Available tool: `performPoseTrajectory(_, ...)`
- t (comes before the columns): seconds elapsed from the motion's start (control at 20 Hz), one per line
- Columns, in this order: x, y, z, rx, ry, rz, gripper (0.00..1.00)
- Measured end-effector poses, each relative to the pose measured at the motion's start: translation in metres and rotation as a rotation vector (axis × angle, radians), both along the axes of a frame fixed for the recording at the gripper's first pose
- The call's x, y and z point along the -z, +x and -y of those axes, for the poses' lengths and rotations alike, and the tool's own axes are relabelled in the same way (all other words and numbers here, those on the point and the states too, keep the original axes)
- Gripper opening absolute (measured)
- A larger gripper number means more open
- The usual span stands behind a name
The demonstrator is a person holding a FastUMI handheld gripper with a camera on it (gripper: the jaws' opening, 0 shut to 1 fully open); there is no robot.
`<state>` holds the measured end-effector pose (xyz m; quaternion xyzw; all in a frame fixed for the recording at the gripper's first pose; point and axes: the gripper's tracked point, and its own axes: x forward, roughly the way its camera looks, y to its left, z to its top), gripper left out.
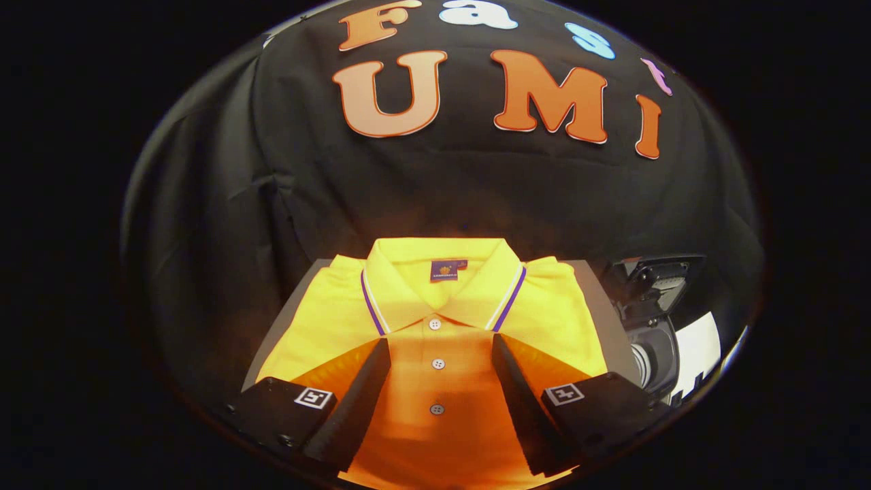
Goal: Put the clothes into the washing machine and then close the washing machine lid.
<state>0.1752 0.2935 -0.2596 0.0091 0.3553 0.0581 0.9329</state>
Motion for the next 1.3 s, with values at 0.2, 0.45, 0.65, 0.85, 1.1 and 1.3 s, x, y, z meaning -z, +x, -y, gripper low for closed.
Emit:
performPoseTrajectory(0.2, 0.012, -0.006, 0.004, 0.019, -0.026, -0.086, 0.97)
performPoseTrajectory(0.45, 0.011, -0.007, 0.002, 0.005, -0.071, -0.114, 0.98)
performPoseTrajectory(0.65, 0.01, -0.007, 0.0, 0.008, -0.072, -0.137, 0.92)
performPoseTrajectory(0.85, 0.01, -0.007, -0.006, -0.019, -0.087, -0.155, 0.67)
performPoseTrajectory(1.1, 0.01, -0.004, -0.008, -0.015, -0.08, -0.178, 0.21)
performPoseTrajectory(1.3, 0.009, -0.005, -0.007, -0.019, -0.052, -0.185, 0.09)
